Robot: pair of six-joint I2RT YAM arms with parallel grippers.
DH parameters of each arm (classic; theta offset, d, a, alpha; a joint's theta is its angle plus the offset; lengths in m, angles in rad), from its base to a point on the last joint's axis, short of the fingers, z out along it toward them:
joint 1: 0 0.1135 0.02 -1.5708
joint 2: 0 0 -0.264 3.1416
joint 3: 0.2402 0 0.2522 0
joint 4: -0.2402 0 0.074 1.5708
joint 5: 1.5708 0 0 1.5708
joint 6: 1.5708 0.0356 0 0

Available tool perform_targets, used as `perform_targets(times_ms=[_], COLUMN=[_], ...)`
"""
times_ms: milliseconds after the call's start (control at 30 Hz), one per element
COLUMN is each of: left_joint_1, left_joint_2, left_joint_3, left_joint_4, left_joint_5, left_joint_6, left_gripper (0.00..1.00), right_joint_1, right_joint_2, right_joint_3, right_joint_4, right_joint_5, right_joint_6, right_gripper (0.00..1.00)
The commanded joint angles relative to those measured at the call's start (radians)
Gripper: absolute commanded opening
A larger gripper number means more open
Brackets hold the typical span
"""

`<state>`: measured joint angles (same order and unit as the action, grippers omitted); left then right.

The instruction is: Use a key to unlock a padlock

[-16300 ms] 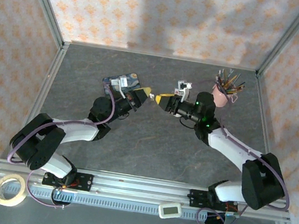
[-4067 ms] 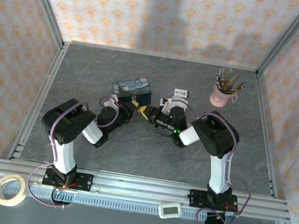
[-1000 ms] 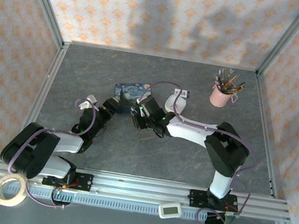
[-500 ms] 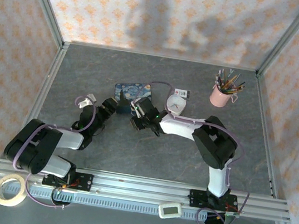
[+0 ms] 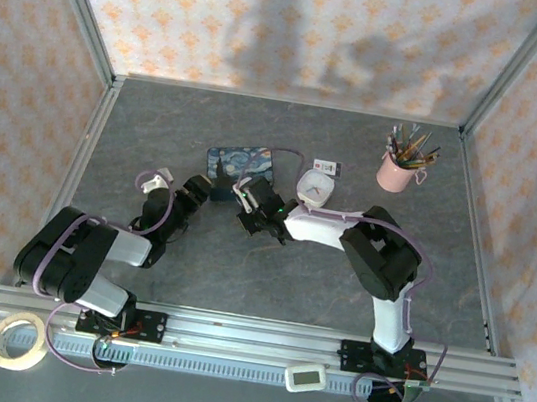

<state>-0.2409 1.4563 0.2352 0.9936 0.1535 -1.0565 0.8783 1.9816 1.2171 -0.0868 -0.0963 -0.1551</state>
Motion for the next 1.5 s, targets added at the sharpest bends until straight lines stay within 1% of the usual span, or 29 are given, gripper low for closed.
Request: perform_targets(times_ms=[0,100,200,267,400,567,767,867,1033,1167,1300,1467], left_joint_1=[0.015,0.033,0.06,0.074,0.082,0.084,0.084,0.084,0.083,0.081,0.067,0.037], left_joint_2=[0.017,0.031,0.04,0.056,0.125,0.223,0.291,0.314,0.328,0.343,0.357,0.358], left_joint_3=[0.013,0.018,0.04,0.082,0.182,0.247,0.27,0.282,0.267,0.248,0.236,0.236], left_joint_4=[0.06,0.082,0.09,0.066,0.008,0.032,0.056,0.053,0.082,0.126,0.168,0.175], left_joint_5=[0.022,0.039,0.06,0.087,0.128,0.186,0.21,0.231,0.256,0.276,0.29,0.288], left_joint_6=[-0.007,-0.001,0.022,0.06,0.126,0.126,0.13,0.139,0.13,0.111,0.091,0.082], left_gripper=[0.68,0.67,0.67,0.67,0.67,0.65,0.58,0.5,0.4,0.36,0.36,0.35], right_joint_1=[0.003,0.004,-0.003,-0.011,-0.025,-0.039,-0.048,-0.061,-0.078,-0.078,-0.079,-0.083], right_joint_2=[0.014,0.023,0.033,0.041,0.043,0.046,0.055,0.071,0.099,0.127,0.152,0.172], right_joint_3=[0.04,0.071,0.097,0.117,0.115,0.105,0.119,0.151,0.209,0.264,0.322,0.389], right_joint_4=[-0.026,-0.063,-0.096,-0.128,-0.128,-0.117,-0.126,-0.146,-0.165,-0.187,-0.227,-0.279], right_joint_5=[0.003,-0.025,-0.065,-0.118,-0.144,-0.145,-0.156,-0.172,-0.21,-0.243,-0.26,-0.309], right_joint_6=[-0.055,-0.096,-0.129,-0.173,-0.241,-0.292,-0.351,-0.361,-0.362,-0.365,-0.361,-0.299], right_gripper=[0.1,0.04,0.0,0.0,0.0,0.0,0.0,0.0,0.0,0.0,0.0,0.0])
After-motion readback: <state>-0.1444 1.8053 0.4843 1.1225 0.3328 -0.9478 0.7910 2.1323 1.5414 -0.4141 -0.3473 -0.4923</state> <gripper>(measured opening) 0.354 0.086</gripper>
